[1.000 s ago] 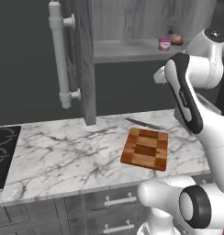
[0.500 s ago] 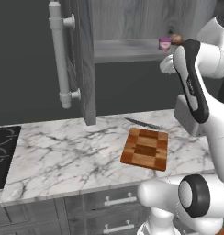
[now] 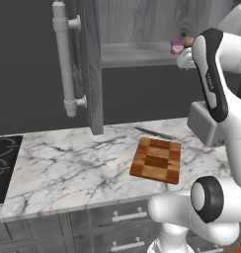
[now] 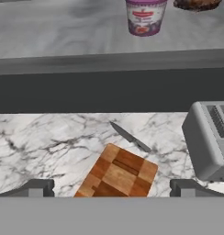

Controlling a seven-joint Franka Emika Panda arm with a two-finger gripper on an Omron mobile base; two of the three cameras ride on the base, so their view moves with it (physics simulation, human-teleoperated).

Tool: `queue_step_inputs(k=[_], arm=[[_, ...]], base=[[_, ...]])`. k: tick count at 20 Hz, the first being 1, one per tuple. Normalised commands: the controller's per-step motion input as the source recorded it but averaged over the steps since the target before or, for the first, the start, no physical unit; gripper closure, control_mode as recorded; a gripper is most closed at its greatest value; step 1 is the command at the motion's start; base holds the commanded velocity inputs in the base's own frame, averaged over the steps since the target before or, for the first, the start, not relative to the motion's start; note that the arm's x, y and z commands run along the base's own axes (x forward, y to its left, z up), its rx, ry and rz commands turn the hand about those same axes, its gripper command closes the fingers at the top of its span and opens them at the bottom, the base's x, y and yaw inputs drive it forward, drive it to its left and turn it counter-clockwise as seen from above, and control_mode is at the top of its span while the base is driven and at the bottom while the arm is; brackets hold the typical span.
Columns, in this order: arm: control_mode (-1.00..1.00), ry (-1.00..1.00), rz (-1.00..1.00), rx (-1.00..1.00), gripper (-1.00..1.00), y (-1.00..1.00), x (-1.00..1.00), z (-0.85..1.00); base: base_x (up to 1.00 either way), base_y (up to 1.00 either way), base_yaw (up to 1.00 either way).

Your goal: Pick the bread, place it on the cutting board, pick the jam, place it on the counter, and close the cabinet.

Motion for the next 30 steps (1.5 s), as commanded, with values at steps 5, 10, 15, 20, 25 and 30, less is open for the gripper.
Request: queue_step_inputs(k=[5,10,15,20,25,30], arm=[[-1.00,-0.03,0.00,0.00,-1.00,-0.14,0.01,0.17],[-1.00,-0.03,0.00,0.00,-1.00,-0.15,0.00,0.04],[-1.00,-0.03,0.00,-0.02,-1.00,-0.12,0.04,0.00],[-1.00,-0.03,0.00,-0.06,-1.00,-0.04,0.07,0.00],[-1.00,0.00,0.00,-0.03,-1.00,-0.01,0.10,0.05],[-1.00,0.00,0.00,0.00,-1.00,-0.02,0.19,0.15]], base=[[0.00,0.00,0.00],[0.00,0.00,0.00],[0.00,0.00,0.00],[0.00,0.00,0.00],[0.00,0.00,0.00],[0.00,0.00,0.00]])
